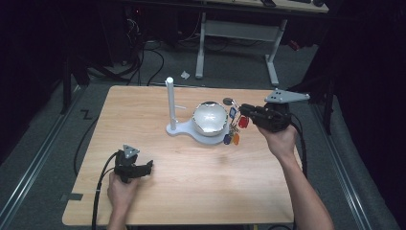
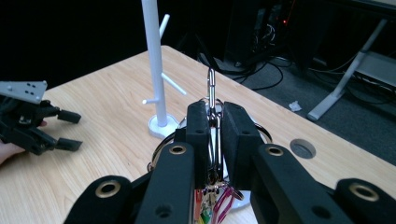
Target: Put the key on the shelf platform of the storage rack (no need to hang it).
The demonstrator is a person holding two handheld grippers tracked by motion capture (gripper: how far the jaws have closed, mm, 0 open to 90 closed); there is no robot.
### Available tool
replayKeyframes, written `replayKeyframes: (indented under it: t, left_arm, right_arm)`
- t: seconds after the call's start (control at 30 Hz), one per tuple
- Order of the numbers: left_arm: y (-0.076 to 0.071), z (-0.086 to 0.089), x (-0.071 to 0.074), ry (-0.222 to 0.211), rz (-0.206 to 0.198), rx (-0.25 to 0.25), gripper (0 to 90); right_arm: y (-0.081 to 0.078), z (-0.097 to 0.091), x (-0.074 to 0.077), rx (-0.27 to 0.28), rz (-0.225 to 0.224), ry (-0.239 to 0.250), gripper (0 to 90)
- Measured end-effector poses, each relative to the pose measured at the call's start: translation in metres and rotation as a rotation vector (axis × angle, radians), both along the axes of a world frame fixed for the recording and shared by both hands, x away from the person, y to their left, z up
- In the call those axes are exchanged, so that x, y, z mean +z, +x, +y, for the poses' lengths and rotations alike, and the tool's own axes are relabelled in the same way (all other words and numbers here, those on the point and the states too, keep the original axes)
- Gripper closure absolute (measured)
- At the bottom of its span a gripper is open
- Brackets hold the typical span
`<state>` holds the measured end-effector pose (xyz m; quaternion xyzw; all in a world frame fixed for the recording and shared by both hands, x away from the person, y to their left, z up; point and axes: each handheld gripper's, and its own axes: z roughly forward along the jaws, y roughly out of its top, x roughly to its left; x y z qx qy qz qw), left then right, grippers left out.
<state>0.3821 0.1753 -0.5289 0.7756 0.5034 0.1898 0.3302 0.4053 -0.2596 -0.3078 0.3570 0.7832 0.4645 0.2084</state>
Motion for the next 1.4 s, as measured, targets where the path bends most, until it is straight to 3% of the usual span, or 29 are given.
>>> replayKeyframes:
  t: [0.7, 1.4]
  left_arm:
    - [0.0, 0.0, 0.0, 0.0, 0.0, 0.0, 17.7]
    - [0.0, 0.0, 0.0, 0.001, 0.0, 0.0, 17.7]
  right_arm:
    - [0.041, 0.017, 0.009, -0.017, 0.016, 0.006, 82.1]
    - [0.073, 0.039, -0.001, -0.027, 0.043, 0.011, 82.1]
